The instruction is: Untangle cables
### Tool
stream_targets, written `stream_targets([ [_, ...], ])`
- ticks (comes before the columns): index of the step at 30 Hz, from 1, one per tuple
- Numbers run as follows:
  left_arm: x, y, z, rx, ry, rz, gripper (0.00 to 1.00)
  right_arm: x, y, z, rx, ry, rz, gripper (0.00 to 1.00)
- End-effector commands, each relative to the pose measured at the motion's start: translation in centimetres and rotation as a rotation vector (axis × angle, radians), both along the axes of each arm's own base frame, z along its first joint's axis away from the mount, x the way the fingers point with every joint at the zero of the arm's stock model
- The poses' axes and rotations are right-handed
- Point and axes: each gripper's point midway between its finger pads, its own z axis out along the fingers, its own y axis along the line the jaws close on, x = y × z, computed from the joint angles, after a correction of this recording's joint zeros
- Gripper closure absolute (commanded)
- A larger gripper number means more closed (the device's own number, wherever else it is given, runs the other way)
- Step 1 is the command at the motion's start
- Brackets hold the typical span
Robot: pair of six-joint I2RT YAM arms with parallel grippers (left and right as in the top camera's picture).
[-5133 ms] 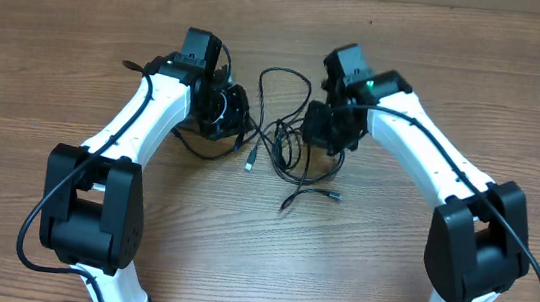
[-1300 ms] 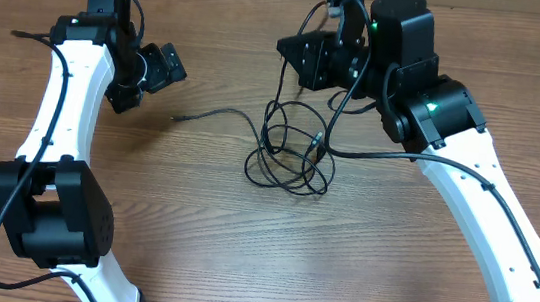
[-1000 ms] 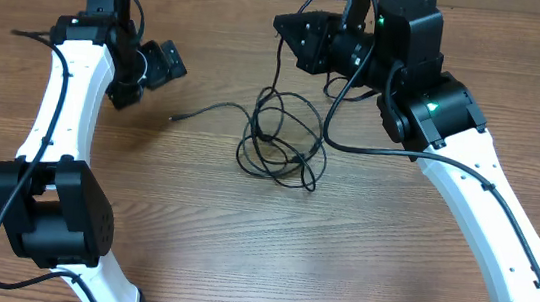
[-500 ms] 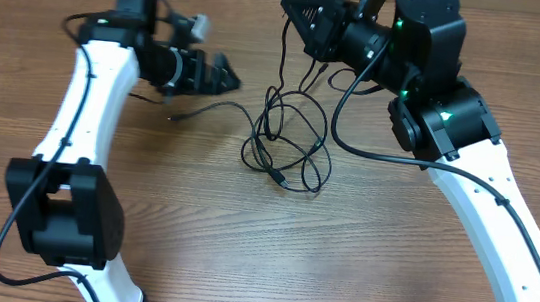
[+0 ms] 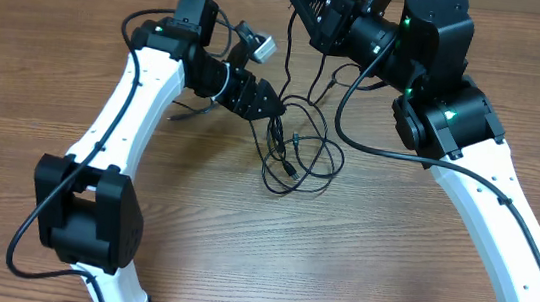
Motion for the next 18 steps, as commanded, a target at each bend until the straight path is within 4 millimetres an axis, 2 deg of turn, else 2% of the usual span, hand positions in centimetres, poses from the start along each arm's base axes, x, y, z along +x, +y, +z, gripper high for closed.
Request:
stream_targets([
  [1,0.2,-0.3,-4.1,0.040,0.135,0.044,0.34,-1.0,-0.7,3.0,0.033,-0.067,-0.009,0.96],
  [5,0.6,-1.1,-6.6,0.006,0.213,0.050,0.39,-1.4,-0.9,3.9,0.041,-0.092,-0.009,0.96],
  [8,1.2,-1.6,-8.0,-0.017,0.260,0.074,0.50,-1.9,-1.1,4.9,0.049,-0.122,-0.010,0.96],
  [10,1.6,-1.1,-9.3,0.021,0.284,0.110,0.55,-2.4,-1.5,5.8,0.052,-0.153,-0.021,0.96],
  [15,2.0,2.2,-12.6,0.267,0.312,0.245,0.58,-3.7,-3.1,8.4,0.031,-0.259,-0.076,0.96],
  [18,1.8,5.0,-14.1,0.433,0.323,0.325,0.49,-4.3,-4.6,10.0,0.016,-0.320,-0.147,0.96],
])
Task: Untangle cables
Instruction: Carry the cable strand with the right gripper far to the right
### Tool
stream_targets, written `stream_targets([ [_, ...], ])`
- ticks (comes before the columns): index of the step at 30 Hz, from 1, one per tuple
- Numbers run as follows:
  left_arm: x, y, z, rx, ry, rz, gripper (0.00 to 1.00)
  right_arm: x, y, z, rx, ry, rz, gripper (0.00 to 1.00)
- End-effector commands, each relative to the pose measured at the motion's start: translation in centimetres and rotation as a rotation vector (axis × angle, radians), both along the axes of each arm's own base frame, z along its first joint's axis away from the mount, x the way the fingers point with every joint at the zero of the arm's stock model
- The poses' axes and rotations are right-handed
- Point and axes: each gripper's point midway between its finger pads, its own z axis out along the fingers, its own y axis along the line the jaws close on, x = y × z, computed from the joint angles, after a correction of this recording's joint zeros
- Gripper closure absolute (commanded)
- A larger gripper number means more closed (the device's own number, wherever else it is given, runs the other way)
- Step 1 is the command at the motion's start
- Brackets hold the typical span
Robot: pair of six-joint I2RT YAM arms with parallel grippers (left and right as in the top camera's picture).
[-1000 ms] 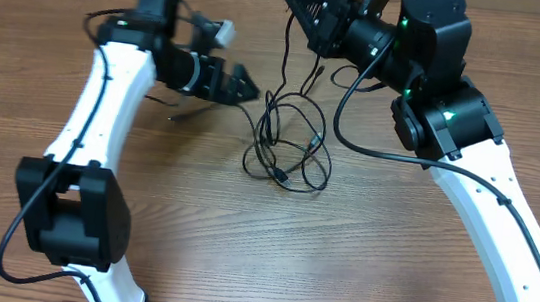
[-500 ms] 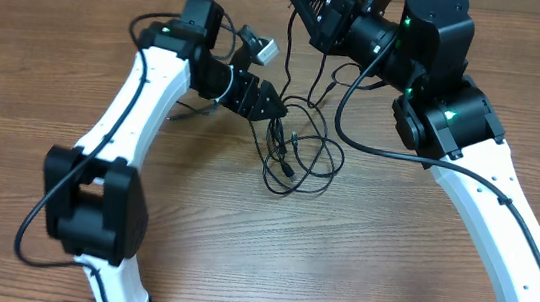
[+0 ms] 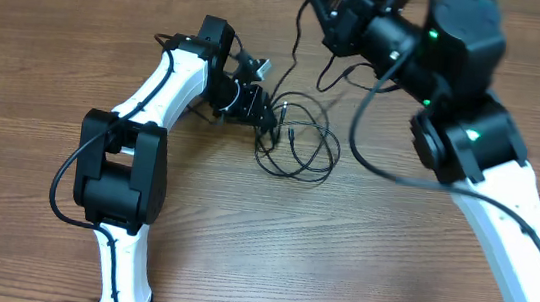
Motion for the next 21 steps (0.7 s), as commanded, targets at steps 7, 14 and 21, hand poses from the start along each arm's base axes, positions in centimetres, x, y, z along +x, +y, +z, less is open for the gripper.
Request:
stream_targets([
  [7,-0.5,6.6,-3.3,0.375,0.089,0.176,0.43,-2.6,-4.8,6.5,-0.054,-0.258,-0.213,0.96],
  [14,-0.7,6.5,-3.2,0.355,0.105,0.178,0.33,-0.9,-8.4,4.8,-0.099,-0.187,-0.309,0.96],
  [21,1.7,3.5,2.7,0.074,0.030,0.199,0.26,1.0,-14.0,0.7,-0.164,-0.016,-0.406,0.96],
])
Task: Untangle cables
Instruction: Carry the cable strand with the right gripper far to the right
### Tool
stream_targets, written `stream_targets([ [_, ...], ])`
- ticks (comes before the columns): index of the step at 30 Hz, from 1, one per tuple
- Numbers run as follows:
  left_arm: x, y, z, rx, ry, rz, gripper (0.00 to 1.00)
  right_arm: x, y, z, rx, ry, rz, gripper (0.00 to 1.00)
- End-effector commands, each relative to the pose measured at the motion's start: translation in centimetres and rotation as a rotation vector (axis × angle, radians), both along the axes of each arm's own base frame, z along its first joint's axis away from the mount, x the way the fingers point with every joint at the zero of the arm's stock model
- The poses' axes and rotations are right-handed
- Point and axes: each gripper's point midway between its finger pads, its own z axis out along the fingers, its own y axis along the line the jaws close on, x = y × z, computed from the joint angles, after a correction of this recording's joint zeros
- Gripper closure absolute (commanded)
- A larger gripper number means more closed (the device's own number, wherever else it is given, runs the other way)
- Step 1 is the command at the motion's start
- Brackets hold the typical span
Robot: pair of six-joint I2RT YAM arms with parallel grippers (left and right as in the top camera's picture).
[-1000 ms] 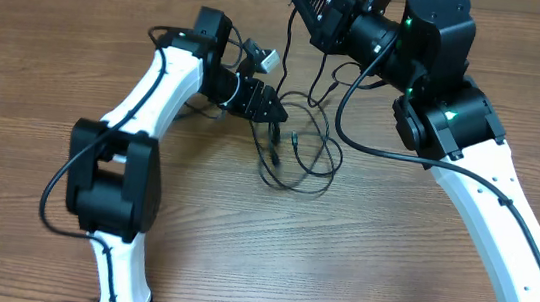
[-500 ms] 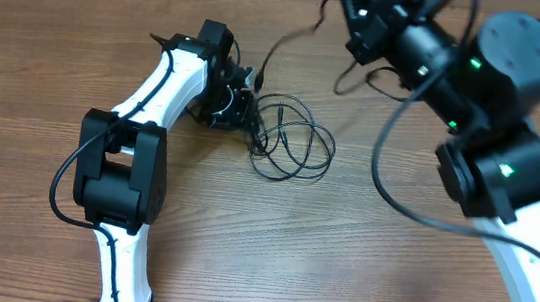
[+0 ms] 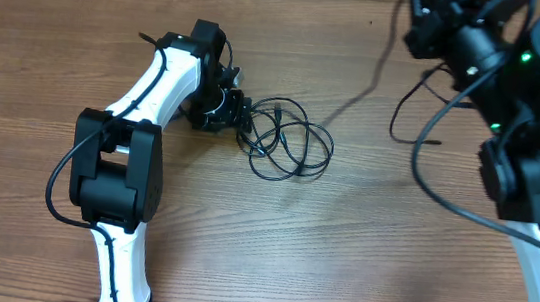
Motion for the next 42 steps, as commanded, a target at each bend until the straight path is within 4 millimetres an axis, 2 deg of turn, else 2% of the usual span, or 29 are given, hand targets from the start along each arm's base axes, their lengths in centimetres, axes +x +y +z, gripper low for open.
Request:
stream_targets([
  [1,2.7,-1.6,6.1,-0.185,-0.124,0.028,0.26,0.1,-2.8,0.1,0.004,0.023,-0.059,0.96],
  [5,4.1,-0.9,10.7,-0.216,-0.242,0.040,0.24,0.7,-6.7,-2.9,-0.004,0.143,-0.158,0.96],
  [9,4.5,0.1,12.4,-0.196,-0.297,0.055,0.19,1.7,-10.9,-5.8,-0.004,0.248,-0.260,0.96],
  [11,4.5,0.5,12.5,-0.190,-0.297,0.061,0.18,2.2,-12.6,-7.1,-0.019,0.285,-0.280,0.96],
  [12,4.5,0.6,12.5,-0.190,-0.295,0.064,0.13,2.4,-13.2,-7.8,-0.030,0.300,-0.270,0.96],
  [13,4.4,0.7,12.4,-0.189,-0.290,0.067,0.00,2.7,-14.0,-8.6,-0.026,0.323,-0.270,0.96],
  [18,4.1,0.8,12.3,-0.183,-0.278,0.068,0.00,3.5,-18.9,-13.1,0.038,0.475,-0.345,0.96],
  [24,4.0,0.8,12.2,-0.182,-0.271,0.069,0.00,3.2,-24.7,-18.5,0.099,0.642,-0.462,0.96],
  [29,3.9,0.8,12.2,-0.182,-0.267,0.069,0.01,2.1,-28.9,-22.4,0.147,0.762,-0.557,0.96],
  [35,3.9,0.8,12.2,-0.182,-0.266,0.069,0.01,-0.5,-35.0,-27.0,0.184,0.906,-0.764,0.96],
  [39,3.8,0.8,12.2,-0.181,-0.263,0.069,0.00,-2.1,-37.2,-30.2,0.254,1.003,-0.821,0.96],
  [42,3.7,0.8,12.1,-0.180,-0.259,0.069,0.00,-2.9,-38.0,-31.8,0.280,1.057,-0.836,0.96],
])
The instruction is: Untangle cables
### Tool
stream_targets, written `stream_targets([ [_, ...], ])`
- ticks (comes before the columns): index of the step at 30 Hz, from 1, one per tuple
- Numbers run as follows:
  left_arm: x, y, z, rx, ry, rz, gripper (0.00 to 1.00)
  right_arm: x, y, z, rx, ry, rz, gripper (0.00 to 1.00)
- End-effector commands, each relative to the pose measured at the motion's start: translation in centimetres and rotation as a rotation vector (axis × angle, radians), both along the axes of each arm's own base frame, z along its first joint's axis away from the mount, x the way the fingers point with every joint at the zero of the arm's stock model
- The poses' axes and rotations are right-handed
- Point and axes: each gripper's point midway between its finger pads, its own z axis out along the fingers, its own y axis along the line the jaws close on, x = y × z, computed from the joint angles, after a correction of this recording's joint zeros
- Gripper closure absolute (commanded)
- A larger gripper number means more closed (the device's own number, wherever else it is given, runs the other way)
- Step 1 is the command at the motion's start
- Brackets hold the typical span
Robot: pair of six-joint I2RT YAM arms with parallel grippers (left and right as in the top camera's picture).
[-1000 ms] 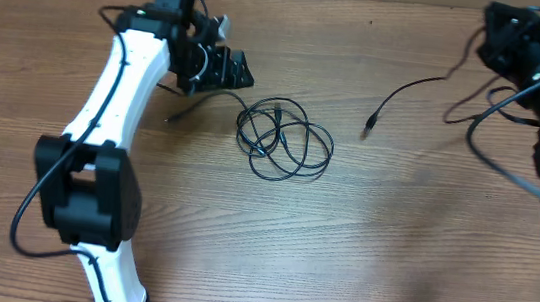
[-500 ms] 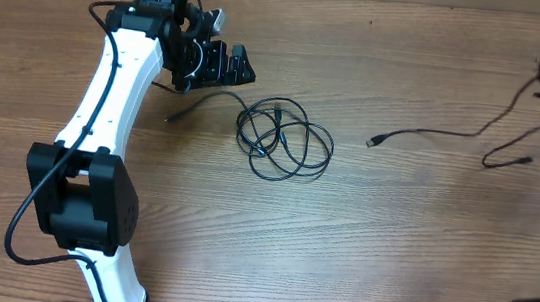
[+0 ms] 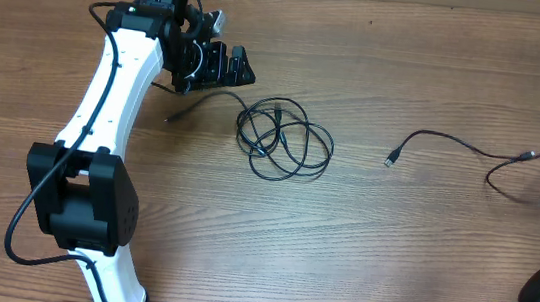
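Observation:
A black cable coil [image 3: 283, 138] lies in loose loops at the table's middle, with a tail end [image 3: 169, 117] trailing left. My left gripper [image 3: 233, 67] hovers above and left of the coil, apparently open and holding nothing. A second, separate black cable [image 3: 452, 142] lies stretched out to the right. Its plug [image 3: 391, 161] points toward the coil, and its far part runs blurred to the right edge. Only a dark sliver of the right arm shows there; its fingers are out of frame.
The wooden table [image 3: 339, 259] carries nothing else. The left arm's white links [image 3: 105, 93] run down the left side to its base. The right arm's base sits in the bottom right corner. A white connector [image 3: 216, 15] shows by the left wrist.
The left gripper has left the coil's left edge and sits higher and further left, off the cable. The right arm has gone out past the right edge. The second cable now lies apart from the coil.
Both grippers were first at the tangled cables, left on the coil's left side and right above it. At each later moment the right arm stood further right and the left stayed at the coil. Now one cable lies separate on the right and the coil rests alone.

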Motion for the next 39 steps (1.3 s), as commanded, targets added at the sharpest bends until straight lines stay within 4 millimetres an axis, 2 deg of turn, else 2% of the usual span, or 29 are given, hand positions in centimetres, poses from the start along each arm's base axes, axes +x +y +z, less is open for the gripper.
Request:
stream_targets([
  [1,0.0,-0.1,0.5,-0.012,-0.005,0.000,0.00,-0.7,-1.6,-1.2,0.016,0.039,-0.055,0.96],
  [6,-0.2,0.6,0.0,0.035,0.011,0.014,0.00,-1.1,-1.9,-2.3,0.037,0.065,-0.066,0.96],
  [7,-0.3,0.8,-0.1,0.045,0.013,0.017,0.00,-1.1,-1.9,-2.3,0.037,0.064,-0.066,0.94],
  [10,-0.4,0.9,-0.2,0.052,0.018,0.019,0.00,-1.1,-1.6,-2.4,0.041,0.069,-0.062,0.47],
  [14,-0.5,0.9,-0.2,0.052,0.023,0.018,0.00,-1.3,-1.4,-2.5,0.048,0.079,-0.061,0.25],
  [19,-0.5,0.9,-0.2,0.054,0.020,0.012,0.00,-1.7,-1.1,-2.7,0.061,0.095,-0.060,0.13],
  [21,-0.5,0.9,-0.2,0.054,0.020,0.012,0.00,-1.8,-0.9,-2.7,0.068,0.103,-0.059,0.12],
  [24,-0.5,0.9,-0.2,0.054,0.020,0.012,0.00,-1.6,-0.1,-2.8,0.074,0.113,-0.040,0.14],
  [25,-0.5,0.9,-0.2,0.054,0.020,0.012,0.00,-1.5,0.3,-2.9,0.078,0.119,-0.033,0.17],
  [26,-0.5,0.9,-0.2,0.054,0.020,0.012,0.00,-1.4,0.7,-2.9,0.084,0.123,-0.023,0.24],
  [27,-0.5,0.9,-0.2,0.054,0.020,0.012,0.00,-1.1,1.3,-2.9,0.095,0.120,-0.003,0.35],
  [31,-0.4,1.3,-0.4,0.081,0.017,0.020,0.00,0.2,4.4,-2.7,0.138,0.098,0.097,0.94],
  [33,-0.3,1.7,-0.6,0.103,0.016,0.027,0.00,0.6,5.8,-2.8,0.147,0.109,0.133,0.96],
  [39,-0.3,1.9,-0.8,0.115,0.017,0.032,0.00,2.0,11.8,-3.4,0.143,0.152,0.313,0.96],
])
